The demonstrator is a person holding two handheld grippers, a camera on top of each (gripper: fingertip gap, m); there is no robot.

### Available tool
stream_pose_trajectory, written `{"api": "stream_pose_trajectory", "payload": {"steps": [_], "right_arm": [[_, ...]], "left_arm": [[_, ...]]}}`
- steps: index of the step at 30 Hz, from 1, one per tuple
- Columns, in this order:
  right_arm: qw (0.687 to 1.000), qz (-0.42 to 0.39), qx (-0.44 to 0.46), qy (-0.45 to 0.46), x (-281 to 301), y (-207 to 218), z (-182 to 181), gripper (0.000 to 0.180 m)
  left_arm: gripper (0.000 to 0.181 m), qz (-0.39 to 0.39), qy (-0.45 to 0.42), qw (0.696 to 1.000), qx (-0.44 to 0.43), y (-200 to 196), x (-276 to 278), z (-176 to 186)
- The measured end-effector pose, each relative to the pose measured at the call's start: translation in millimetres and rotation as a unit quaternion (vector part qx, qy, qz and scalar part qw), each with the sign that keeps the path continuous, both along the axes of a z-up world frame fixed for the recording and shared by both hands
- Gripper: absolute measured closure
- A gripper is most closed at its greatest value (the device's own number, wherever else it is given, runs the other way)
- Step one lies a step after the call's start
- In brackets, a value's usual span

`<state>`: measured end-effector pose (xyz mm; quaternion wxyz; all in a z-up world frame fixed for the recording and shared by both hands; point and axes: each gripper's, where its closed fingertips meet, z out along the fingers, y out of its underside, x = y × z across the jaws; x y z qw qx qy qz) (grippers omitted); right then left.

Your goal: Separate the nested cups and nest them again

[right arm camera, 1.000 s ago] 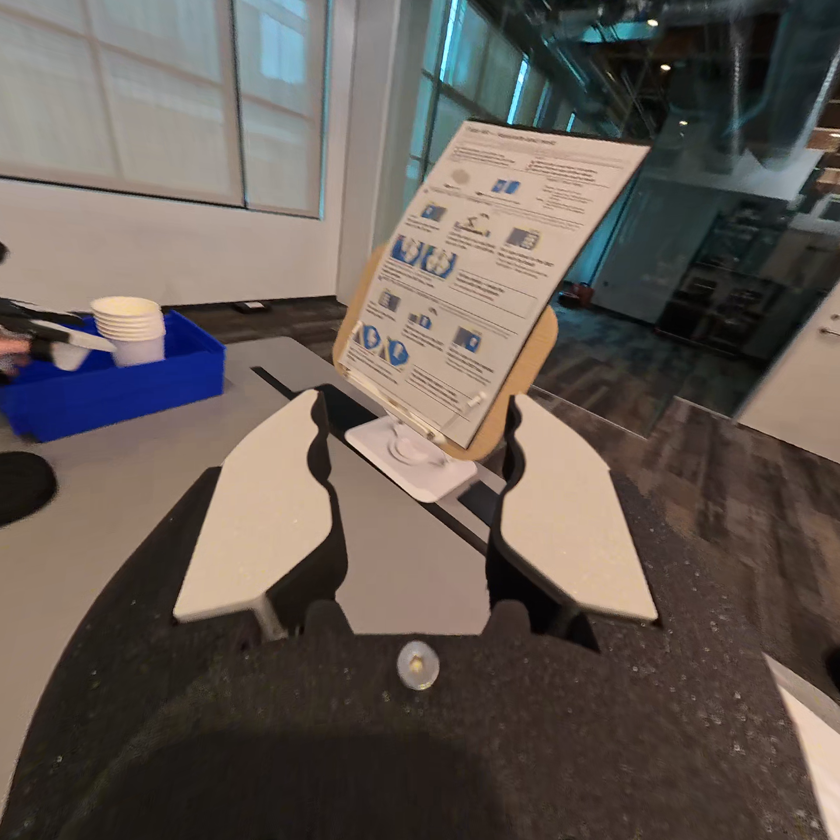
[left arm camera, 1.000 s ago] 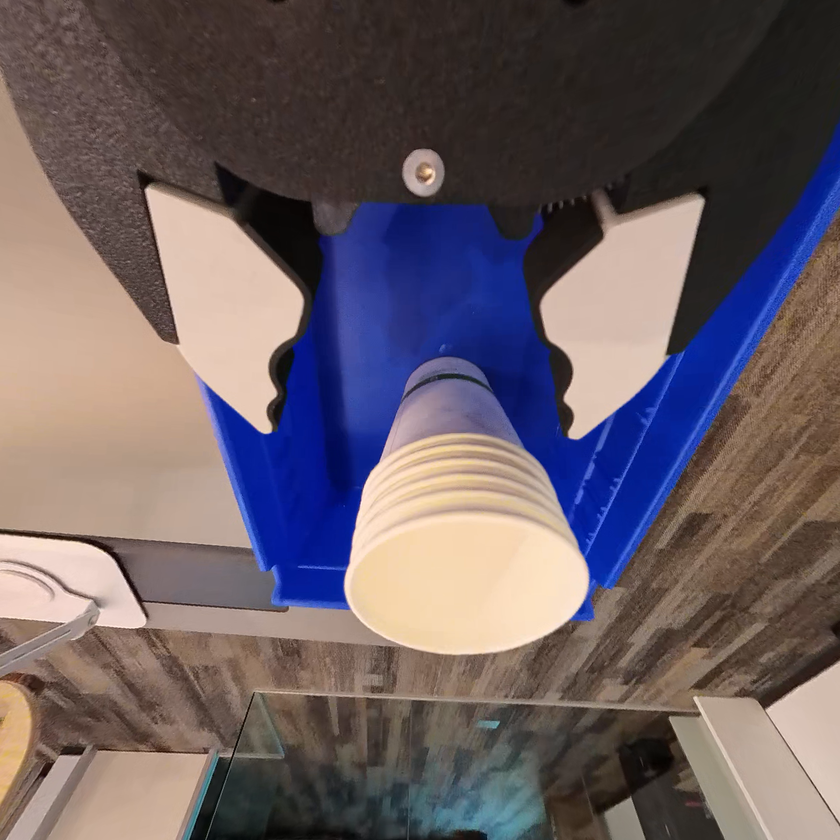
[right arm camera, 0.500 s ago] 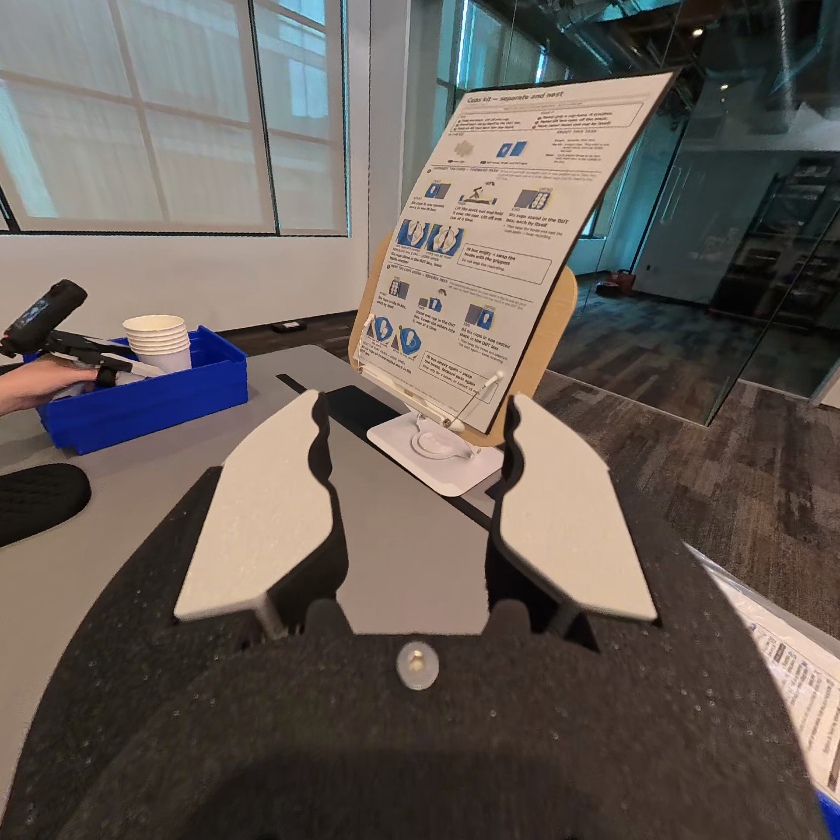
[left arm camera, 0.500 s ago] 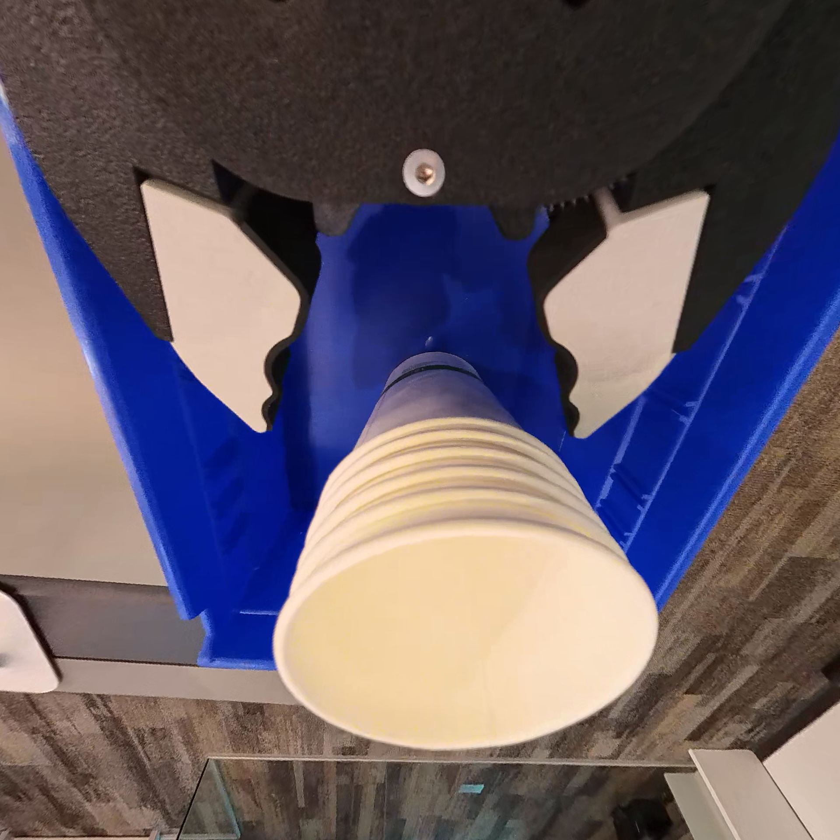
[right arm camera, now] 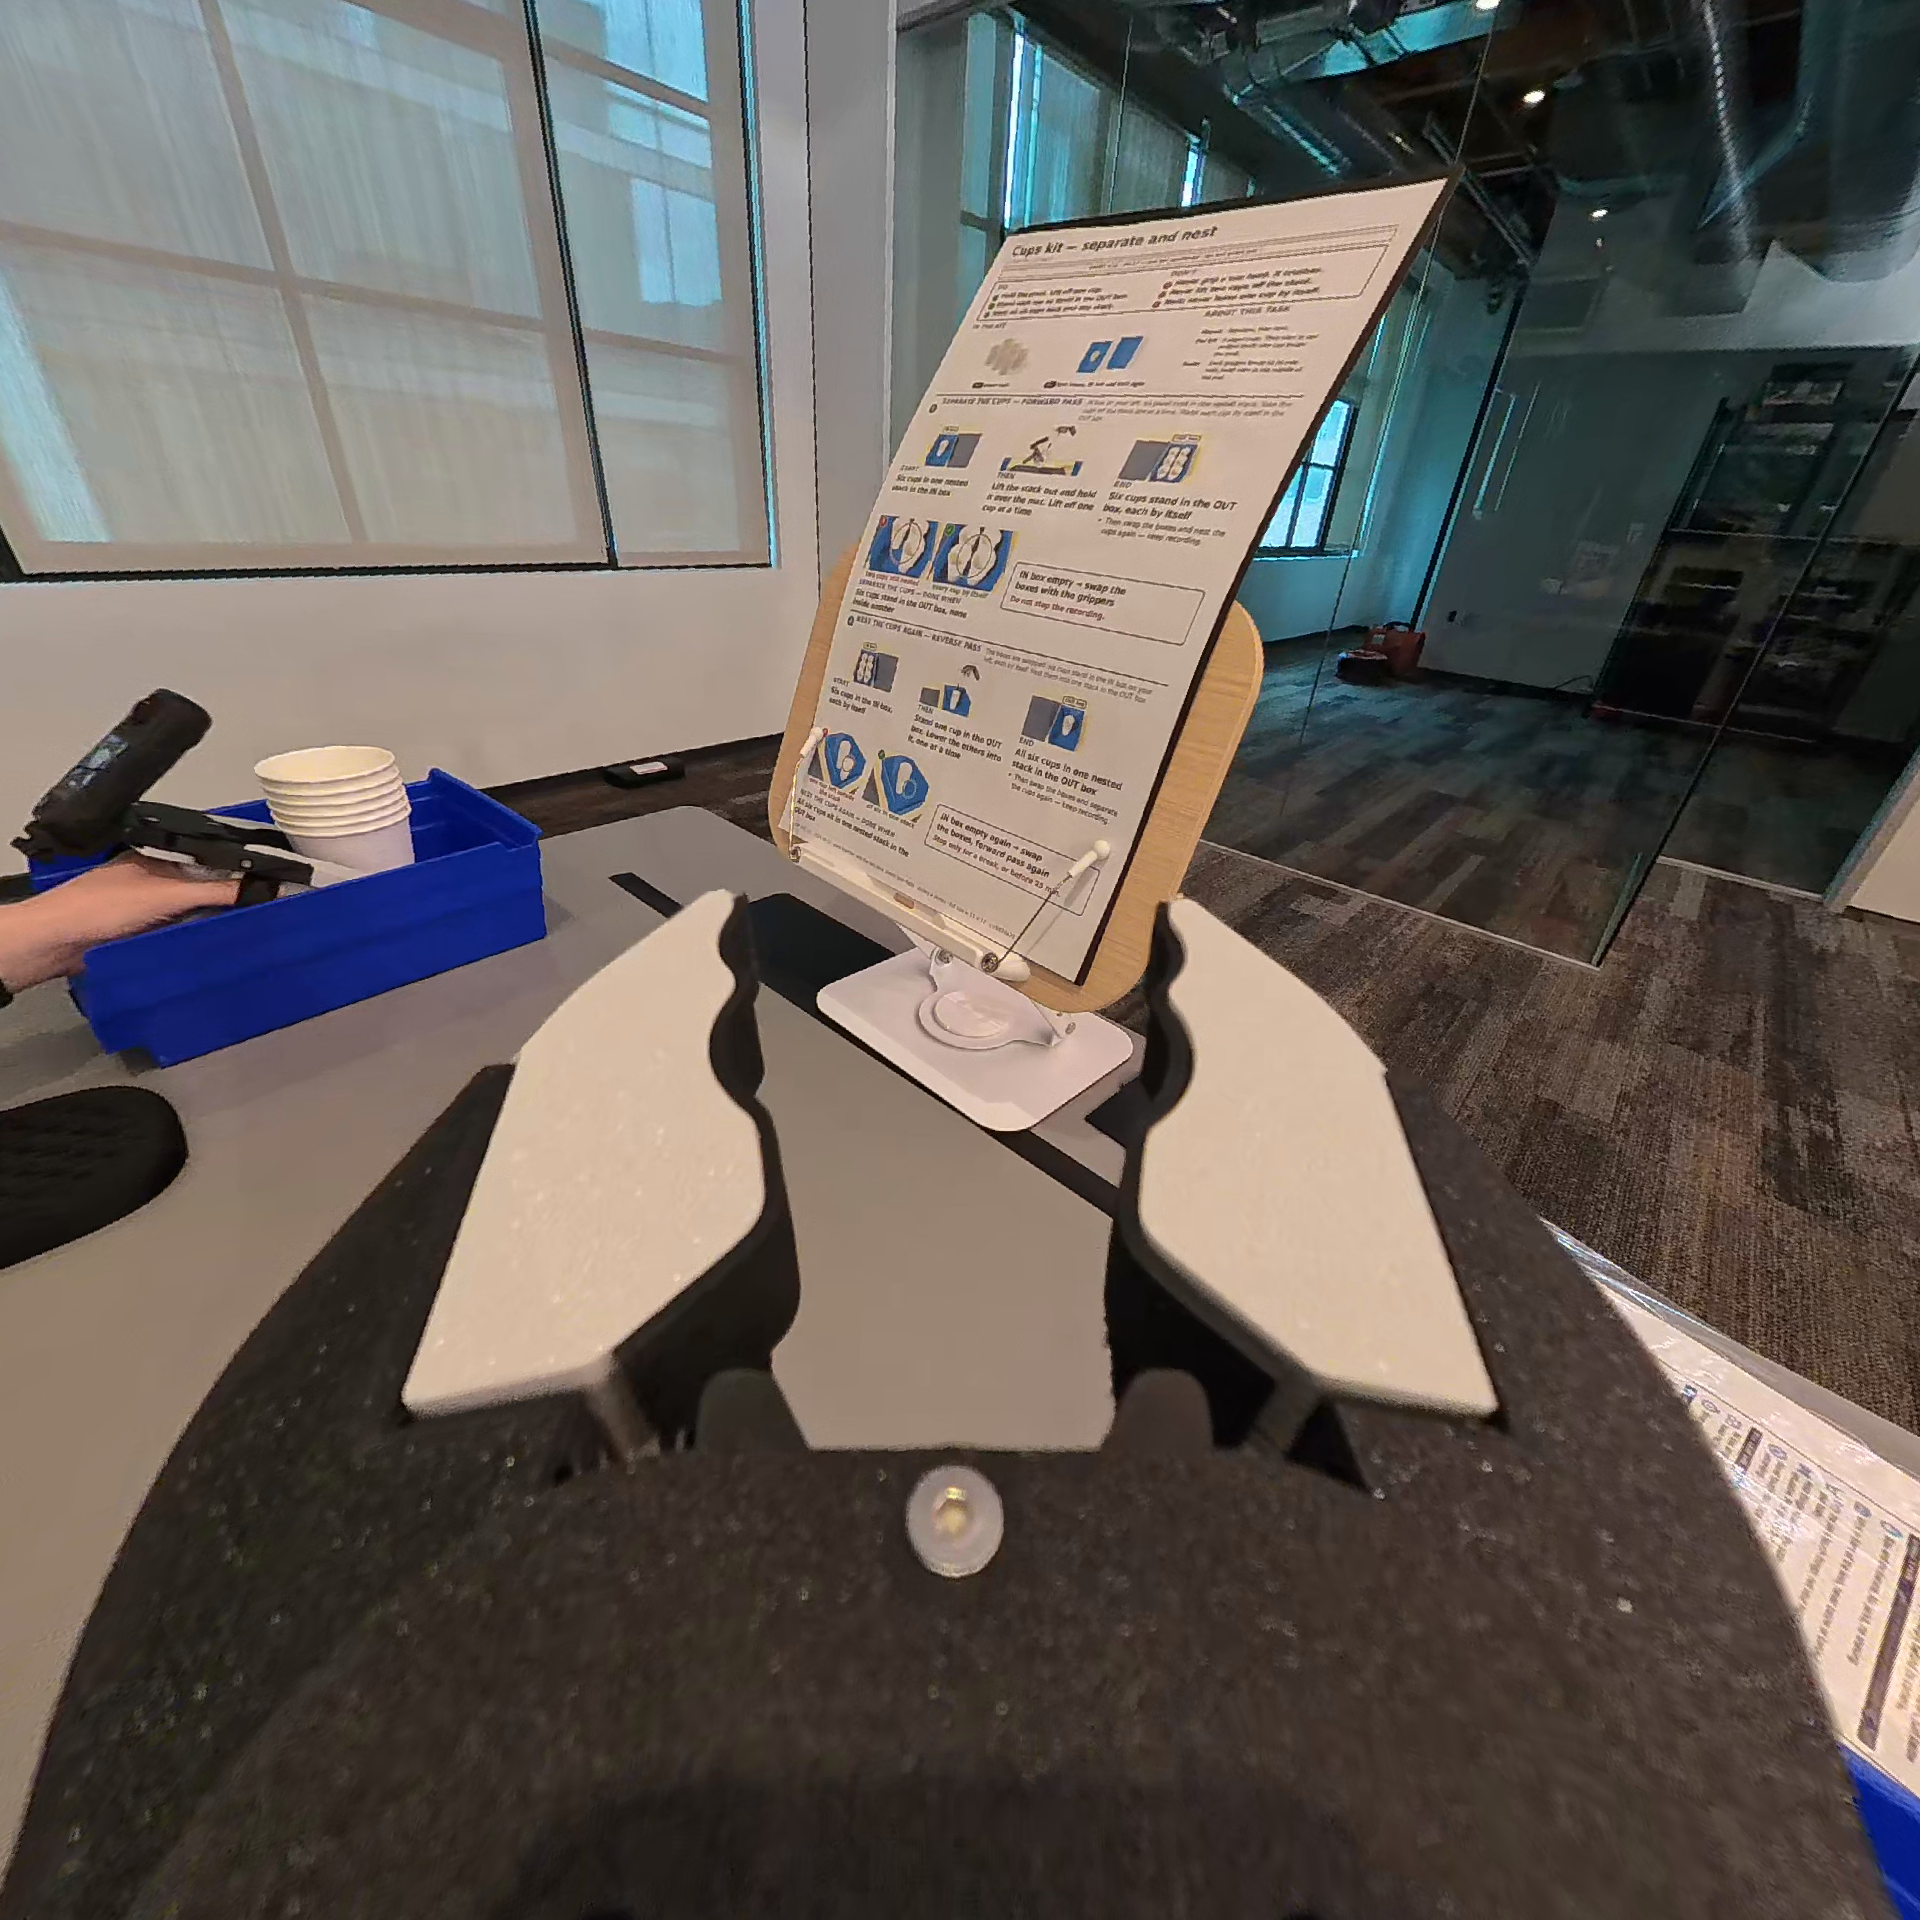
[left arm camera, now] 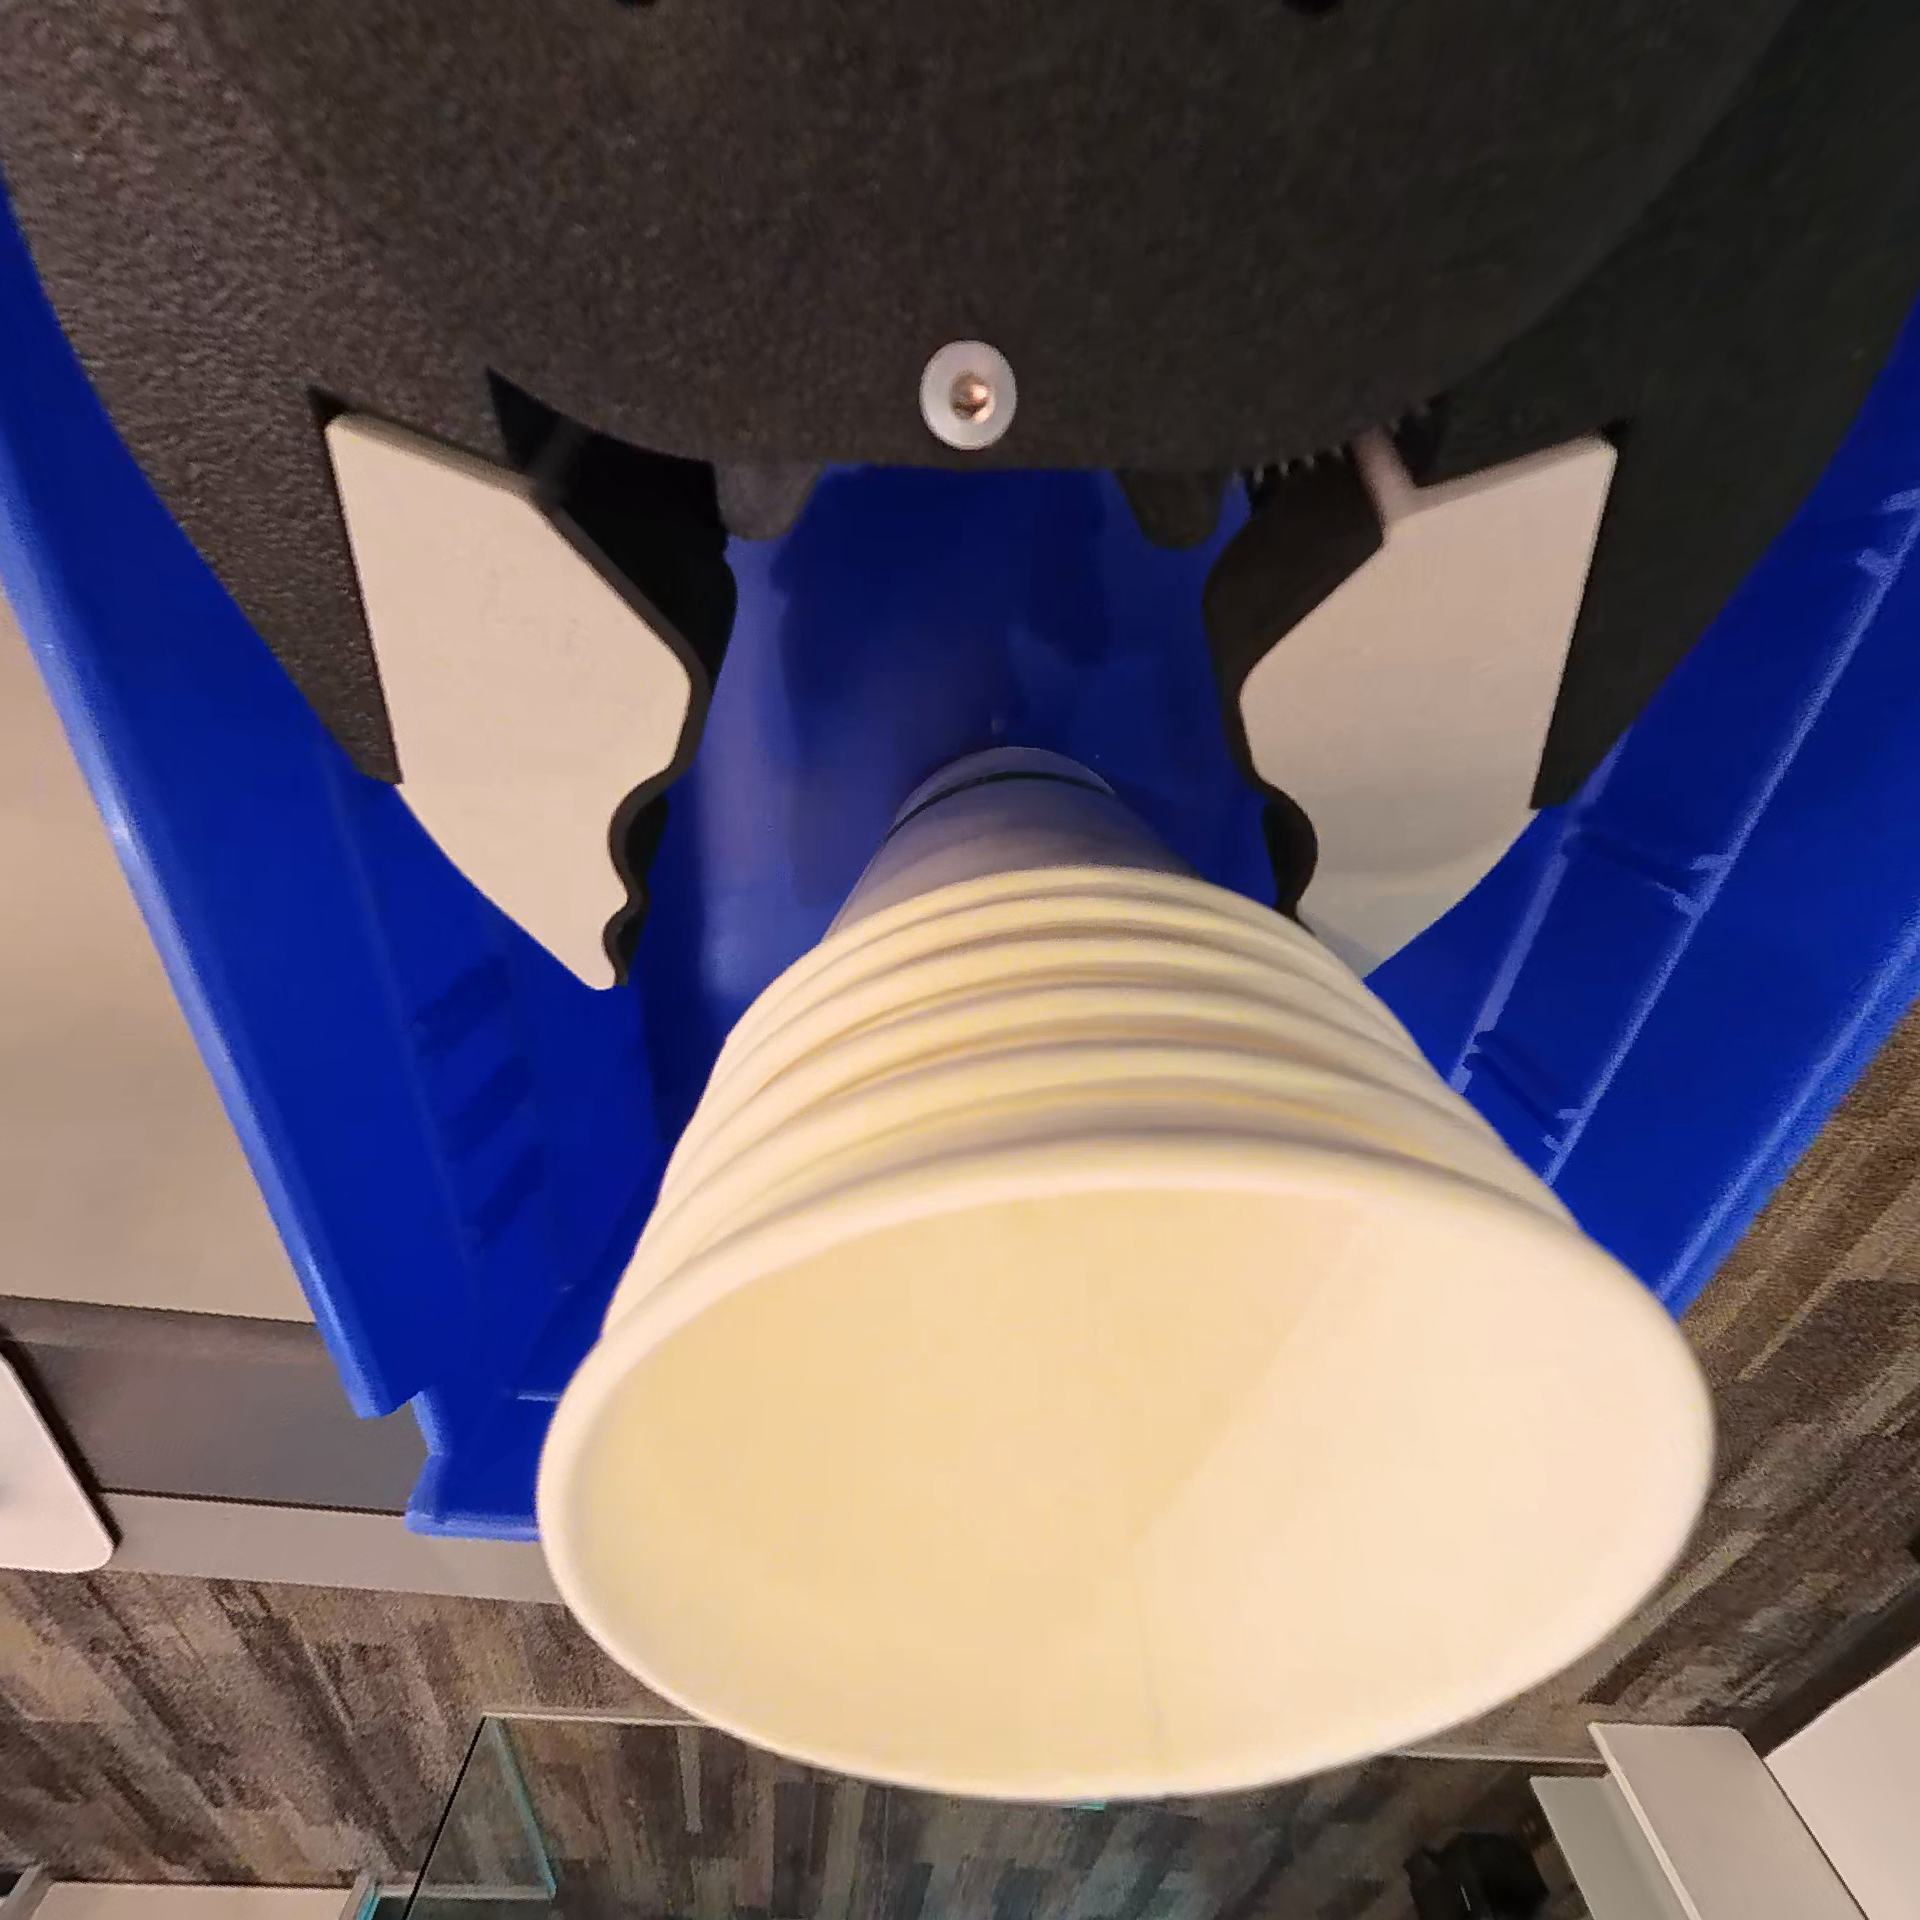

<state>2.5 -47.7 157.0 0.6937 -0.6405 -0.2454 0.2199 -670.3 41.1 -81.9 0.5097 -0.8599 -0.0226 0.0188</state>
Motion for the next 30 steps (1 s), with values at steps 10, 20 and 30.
{"api": "stream_pose_trajectory", "payload": {"steps": [10,20,30], "right_arm": [[1.0,-0.007,-0.004,-0.001,6,1,-3,0.109],[1.0,-0.015,-0.008,0.005,14,2,-4,0.11],[1.0,-0.023,-0.01,0.007,20,2,-6,0.11]], "left_arm": [[0.07,0.004,-0.001,1.0,-0.01,0,-6,-8],[0.074,-0.006,-0.015,1.0,0.01,3,-6,-6],[0.076,-0.012,-0.002,1.0,0.004,5,-4,-10]]}}
